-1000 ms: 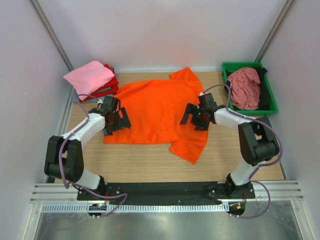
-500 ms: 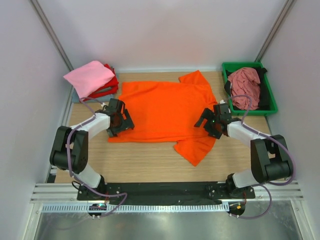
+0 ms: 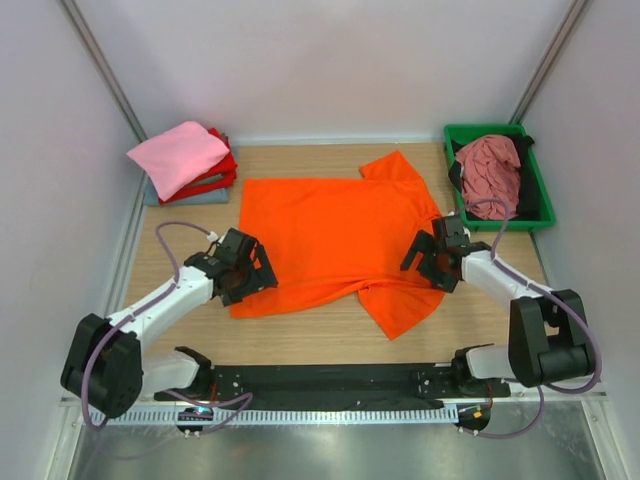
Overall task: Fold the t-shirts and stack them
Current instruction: Flatten the tshirt out, then fold the tshirt
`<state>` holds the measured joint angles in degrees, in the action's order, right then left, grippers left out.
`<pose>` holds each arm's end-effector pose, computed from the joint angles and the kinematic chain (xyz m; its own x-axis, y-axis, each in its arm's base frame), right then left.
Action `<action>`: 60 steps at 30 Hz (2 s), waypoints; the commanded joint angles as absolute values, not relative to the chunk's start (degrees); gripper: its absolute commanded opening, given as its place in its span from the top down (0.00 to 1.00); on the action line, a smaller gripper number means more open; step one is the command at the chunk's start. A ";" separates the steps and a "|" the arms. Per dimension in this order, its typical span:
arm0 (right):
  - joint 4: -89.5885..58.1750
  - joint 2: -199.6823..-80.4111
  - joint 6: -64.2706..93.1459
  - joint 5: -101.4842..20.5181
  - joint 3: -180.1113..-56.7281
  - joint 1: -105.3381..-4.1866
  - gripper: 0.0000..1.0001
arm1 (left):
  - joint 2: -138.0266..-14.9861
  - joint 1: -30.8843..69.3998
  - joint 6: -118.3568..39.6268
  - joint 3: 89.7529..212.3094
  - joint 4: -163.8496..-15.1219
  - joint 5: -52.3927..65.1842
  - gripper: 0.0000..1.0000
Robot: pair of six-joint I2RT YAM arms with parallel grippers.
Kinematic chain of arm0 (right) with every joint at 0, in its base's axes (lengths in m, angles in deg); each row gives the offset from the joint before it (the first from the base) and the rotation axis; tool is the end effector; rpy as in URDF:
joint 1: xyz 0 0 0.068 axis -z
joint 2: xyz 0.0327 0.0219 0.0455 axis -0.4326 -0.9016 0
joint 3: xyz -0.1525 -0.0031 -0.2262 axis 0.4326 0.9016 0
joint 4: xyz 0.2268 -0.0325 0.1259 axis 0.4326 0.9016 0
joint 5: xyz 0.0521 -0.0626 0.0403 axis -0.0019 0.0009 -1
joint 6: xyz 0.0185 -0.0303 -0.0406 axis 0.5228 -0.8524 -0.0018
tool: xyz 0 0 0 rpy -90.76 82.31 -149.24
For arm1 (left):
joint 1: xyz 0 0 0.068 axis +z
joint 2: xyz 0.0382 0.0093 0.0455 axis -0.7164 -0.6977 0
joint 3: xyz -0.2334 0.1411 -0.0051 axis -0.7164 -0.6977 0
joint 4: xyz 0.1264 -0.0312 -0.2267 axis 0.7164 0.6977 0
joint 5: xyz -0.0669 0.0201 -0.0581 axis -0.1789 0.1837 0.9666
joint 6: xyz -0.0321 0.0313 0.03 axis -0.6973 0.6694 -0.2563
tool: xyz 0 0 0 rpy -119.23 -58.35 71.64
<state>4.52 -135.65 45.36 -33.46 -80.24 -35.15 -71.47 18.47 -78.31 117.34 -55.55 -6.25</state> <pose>0.2382 0.0403 0.1670 -0.7802 0.4897 -0.3891 0.3882 0.8669 0.3127 0.1963 -0.0982 0.1855 -0.8362 -0.4347 -0.3343 -0.3437 0.8905 -0.2982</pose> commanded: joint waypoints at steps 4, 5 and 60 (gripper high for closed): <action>22.88 -127.89 40.93 -26.71 -89.36 -35.04 0.00 | -65.72 18.42 -76.74 125.61 -46.26 -12.32 0.03; 24.64 -124.04 40.93 -25.99 -91.63 -35.04 0.00 | -64.48 18.42 -77.61 125.62 -45.47 -12.59 0.03; 21.75 -132.79 63.34 -20.72 -76.18 -79.16 0.52 | -56.47 19.74 -89.31 103.12 -52.22 -18.66 0.23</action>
<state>25.35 -129.73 60.40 -25.33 -76.57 -77.88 -56.69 19.26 -90.09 104.73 -50.24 -17.20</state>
